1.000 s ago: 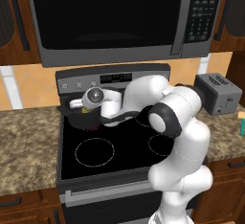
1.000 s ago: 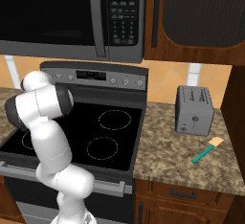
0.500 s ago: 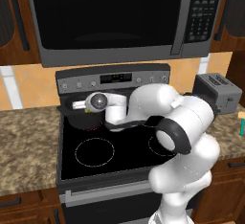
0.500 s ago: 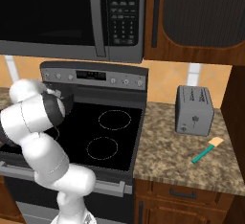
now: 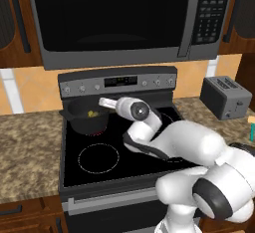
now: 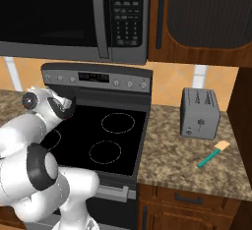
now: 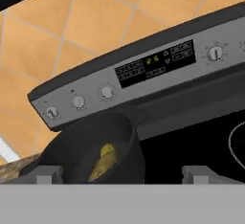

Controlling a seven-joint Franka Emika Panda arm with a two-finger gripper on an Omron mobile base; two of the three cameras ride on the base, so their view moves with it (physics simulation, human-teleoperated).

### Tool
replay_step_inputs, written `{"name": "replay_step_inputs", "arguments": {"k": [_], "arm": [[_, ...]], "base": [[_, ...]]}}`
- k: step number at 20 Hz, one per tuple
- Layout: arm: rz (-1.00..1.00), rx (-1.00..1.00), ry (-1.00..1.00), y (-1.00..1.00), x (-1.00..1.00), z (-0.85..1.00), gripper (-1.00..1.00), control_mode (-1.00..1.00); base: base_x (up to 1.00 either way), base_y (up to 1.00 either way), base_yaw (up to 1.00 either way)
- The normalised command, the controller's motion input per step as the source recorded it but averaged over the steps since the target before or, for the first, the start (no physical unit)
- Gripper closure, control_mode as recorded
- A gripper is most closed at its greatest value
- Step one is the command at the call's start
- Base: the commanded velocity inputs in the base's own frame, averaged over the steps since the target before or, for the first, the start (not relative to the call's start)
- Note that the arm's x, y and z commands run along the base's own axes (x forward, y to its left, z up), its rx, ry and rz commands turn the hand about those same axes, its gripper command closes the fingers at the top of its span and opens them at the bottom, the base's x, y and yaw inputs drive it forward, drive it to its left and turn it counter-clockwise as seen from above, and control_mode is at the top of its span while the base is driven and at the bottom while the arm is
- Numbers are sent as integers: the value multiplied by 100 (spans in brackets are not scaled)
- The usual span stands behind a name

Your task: Put the potato and cucumber in the pot. Retrieve the spatula and lightly stir the vegetables in the pot.

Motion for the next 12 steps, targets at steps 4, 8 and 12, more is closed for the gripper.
{"name": "replay_step_inputs", "arguments": {"k": [4,8,12], "arm": [[-19,20,32,-68,-54,100,-100,-100],[-21,7,44,-79,-50,98,-100,-100],[-11,-5,26,-93,-59,17,-100,-100]], "base": [[0,0,0],[0,0,0],[0,0,0]]}}
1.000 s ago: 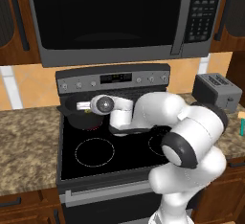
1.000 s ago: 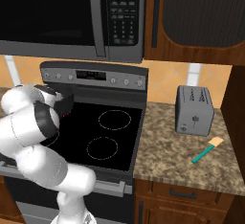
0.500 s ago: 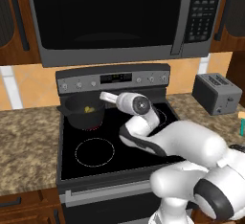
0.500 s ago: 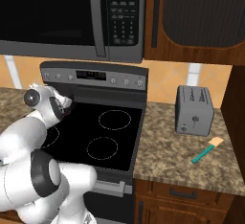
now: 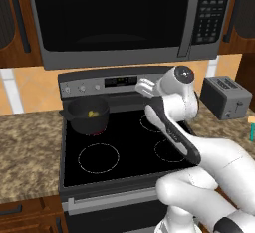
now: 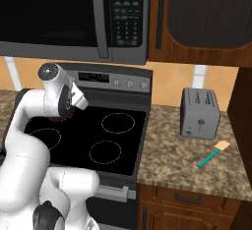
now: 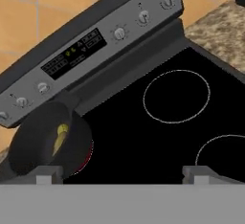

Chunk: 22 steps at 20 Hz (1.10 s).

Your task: Put the potato and cucumber in the pot. Retrieve the spatula and lightly stir the vegetables in the pot.

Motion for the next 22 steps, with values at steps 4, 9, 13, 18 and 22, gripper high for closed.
{"name": "replay_step_inputs", "arguments": {"k": [4,9,13,18,22], "arm": [[-6,-8,7,-100,-65,-58,-100,-100],[-7,-13,0,-100,-43,-40,-100,-100],[-18,-16,0,-100,-2,0,-100,-100],[-20,-18,0,-100,-1,-1,-100,-100],[-15,-5,2,-100,-14,-16,-100,-100]], "base": [[0,0,0],[0,0,0],[0,0,0],[0,0,0],[0,0,0]]}}
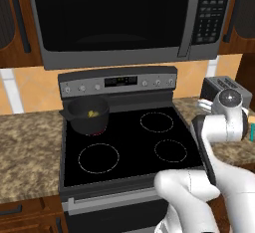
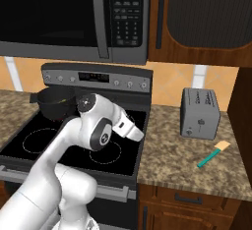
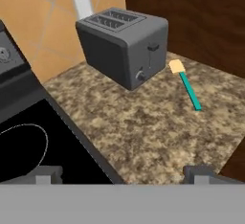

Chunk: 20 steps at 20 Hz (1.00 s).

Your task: Put the potato and cucumber in the pot. Retrieve the spatula and lightly stir the vegetables in the pot.

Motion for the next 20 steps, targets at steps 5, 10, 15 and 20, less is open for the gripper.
{"name": "replay_step_inputs", "arguments": {"k": [5,10,15,20], "arm": [[-9,1,15,-99,-9,-4,-100,-100],[0,4,13,-79,-25,-10,-100,-100],[0,2,2,-61,-34,-32,-100,-100],[0,1,0,-29,-6,-26,-100,-100]], "base": [[0,0,0],[0,0,0],[0,0,0],[0,0,0]]}}
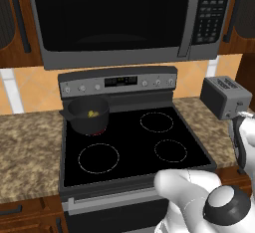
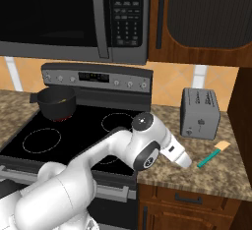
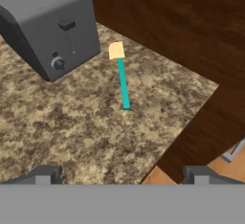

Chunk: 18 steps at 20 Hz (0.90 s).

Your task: Put the potato and cucumber in the pot. Retrieve the spatula and lightly stir the vegetables in the pot.

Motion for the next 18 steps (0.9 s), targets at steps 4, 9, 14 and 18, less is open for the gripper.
{"name": "replay_step_inputs", "arguments": {"k": [4,9,14,18], "arm": [[0,0,0,-23,-1,-29,-100,-100],[0,0,0,-28,0,-32,-100,-100],[0,1,0,-28,12,-20,-100,-100],[0,2,0,-11,30,-11,-100,-100]], "base": [[0,0,0],[0,0,0],[0,0,0],[0,0,0]]}}
